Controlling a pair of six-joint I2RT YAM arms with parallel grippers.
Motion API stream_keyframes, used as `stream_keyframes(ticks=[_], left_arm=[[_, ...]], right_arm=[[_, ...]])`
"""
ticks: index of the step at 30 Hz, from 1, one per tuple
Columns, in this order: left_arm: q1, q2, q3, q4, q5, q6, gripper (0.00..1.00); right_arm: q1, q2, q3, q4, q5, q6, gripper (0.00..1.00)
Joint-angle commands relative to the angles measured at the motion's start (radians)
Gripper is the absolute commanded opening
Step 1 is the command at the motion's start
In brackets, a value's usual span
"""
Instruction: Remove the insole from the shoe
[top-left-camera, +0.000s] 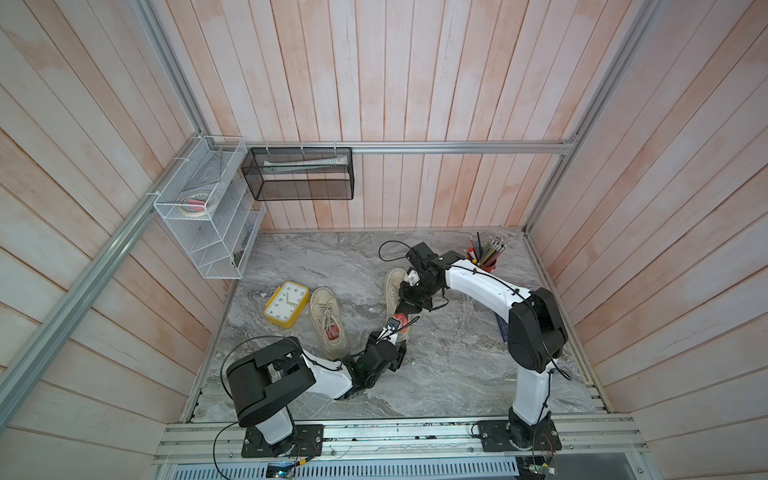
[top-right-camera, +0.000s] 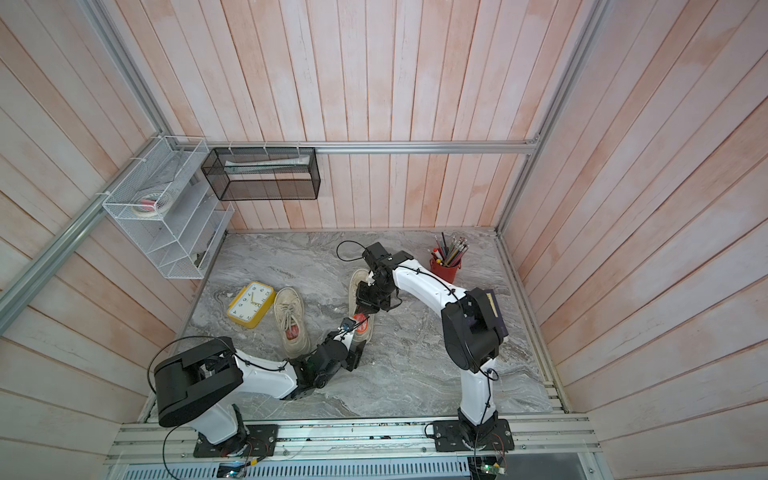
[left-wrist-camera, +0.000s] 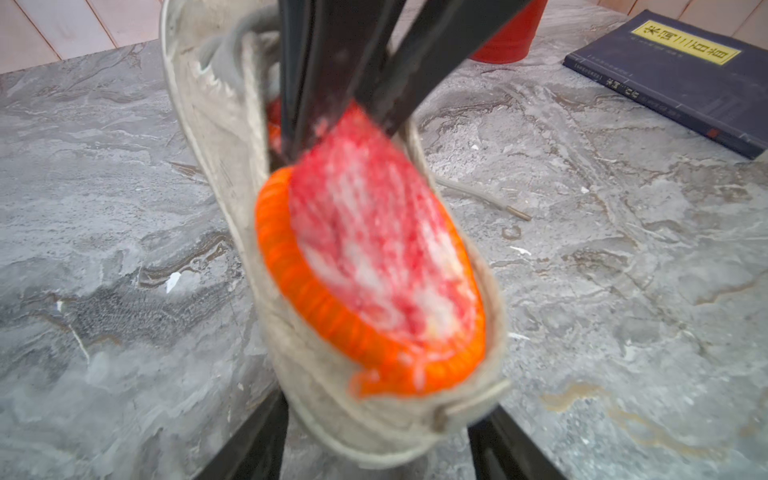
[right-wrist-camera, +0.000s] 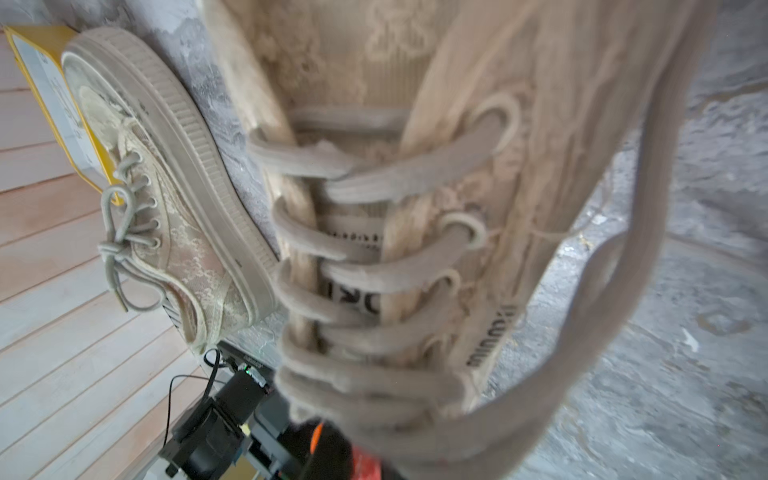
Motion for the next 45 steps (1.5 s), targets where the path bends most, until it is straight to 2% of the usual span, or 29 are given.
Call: stream_keyframes(ticks=[1, 5, 9, 15, 17, 19, 23, 25, 27, 31, 34, 38, 41, 45], left_arm=[[0.01, 0.031, -0.02, -0.038, -0.013, 0.013, 0.68], [0.016, 0.038, -0.018, -0.024, 0.003, 0.018, 0.68], [0.016, -0.001, -0.029, 0.009, 0.047, 0.027, 0.74], [0.014, -0.201, -0.063, -0.029, 0.176, -0.059, 0.78], [0.014, -0.287, -0.078, -0.075, 0.227, -0.12, 0.77], [0.013, -0.359, -0.089, -0.123, 0.257, -0.18, 0.74], [0.026, -0.479, -0.1, -0.232, 0.249, -0.299, 0.69], [0.056, -0.521, -0.097, -0.289, 0.252, -0.375, 0.68], [0.119, -0.55, -0.091, -0.339, 0.286, -0.453, 0.71], [0.229, -0.577, -0.076, -0.386, 0.386, -0.554, 0.71], [0.284, -0.563, -0.031, -0.453, 0.466, -0.615, 0.67], [0.358, -0.511, 0.076, -0.608, 0.632, -0.739, 0.59], [0.391, -0.468, 0.141, -0.703, 0.724, -0.851, 0.57], [0.393, -0.448, 0.191, -0.737, 0.739, -0.982, 0.56]], right_arm=[[-0.023, 0.031, 0.078, -0.145, -0.083, -0.109, 0.0], [-0.033, 0.082, 0.144, -0.211, -0.089, -0.154, 0.0], [-0.033, 0.1, 0.125, -0.149, -0.087, -0.117, 0.0], [-0.028, 0.097, 0.035, 0.04, -0.086, -0.003, 0.0], [-0.024, 0.096, 0.019, 0.075, -0.079, 0.017, 0.05], [-0.017, 0.092, 0.012, 0.092, -0.067, 0.022, 0.15], [-0.008, 0.034, 0.003, 0.112, -0.011, 0.03, 0.33], [-0.009, -0.015, -0.015, 0.109, 0.027, 0.036, 0.42], [-0.01, -0.072, -0.064, 0.123, 0.048, 0.051, 0.46], [-0.009, -0.202, -0.192, 0.178, 0.067, 0.083, 0.48], [-0.006, -0.298, -0.291, 0.252, 0.091, 0.079, 0.48], [-0.007, -0.428, -0.414, 0.32, 0.232, 0.059, 0.46], [-0.029, -0.473, -0.465, 0.316, 0.273, 0.055, 0.45], [-0.033, -0.486, -0.495, 0.311, 0.285, 0.059, 0.44]])
